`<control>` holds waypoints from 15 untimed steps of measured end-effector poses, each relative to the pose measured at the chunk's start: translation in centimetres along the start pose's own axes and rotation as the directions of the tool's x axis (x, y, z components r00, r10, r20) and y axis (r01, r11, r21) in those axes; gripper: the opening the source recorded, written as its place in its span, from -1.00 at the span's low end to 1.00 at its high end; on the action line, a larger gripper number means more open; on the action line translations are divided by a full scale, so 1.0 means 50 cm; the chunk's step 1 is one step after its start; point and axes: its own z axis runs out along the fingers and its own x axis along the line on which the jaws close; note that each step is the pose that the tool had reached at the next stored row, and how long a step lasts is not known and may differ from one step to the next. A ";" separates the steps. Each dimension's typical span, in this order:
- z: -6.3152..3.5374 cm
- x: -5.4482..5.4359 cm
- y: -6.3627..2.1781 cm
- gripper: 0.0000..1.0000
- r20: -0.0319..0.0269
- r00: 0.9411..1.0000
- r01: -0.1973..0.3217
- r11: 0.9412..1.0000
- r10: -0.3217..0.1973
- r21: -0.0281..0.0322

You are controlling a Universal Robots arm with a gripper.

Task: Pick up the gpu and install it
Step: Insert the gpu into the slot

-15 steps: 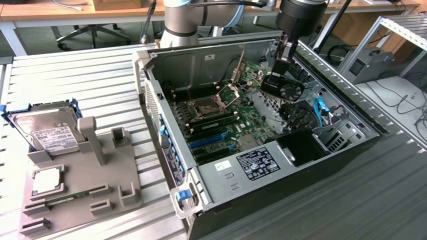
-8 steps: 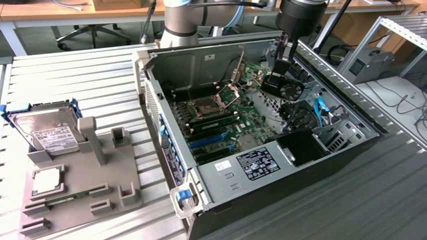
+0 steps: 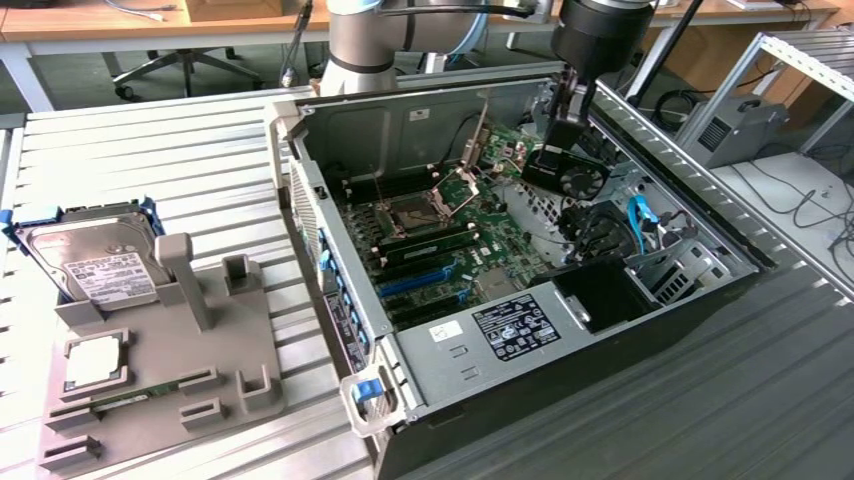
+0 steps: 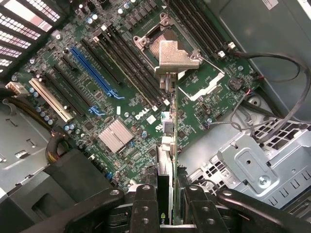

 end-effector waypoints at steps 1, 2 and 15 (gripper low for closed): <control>0.000 0.000 0.000 -0.48 0.000 1.000 0.006 1.000 -0.006 0.000; 0.000 0.000 0.000 -0.48 0.001 1.000 0.014 1.000 -0.014 0.000; 0.000 0.000 0.000 -0.48 0.003 0.998 0.060 0.998 -0.060 -0.001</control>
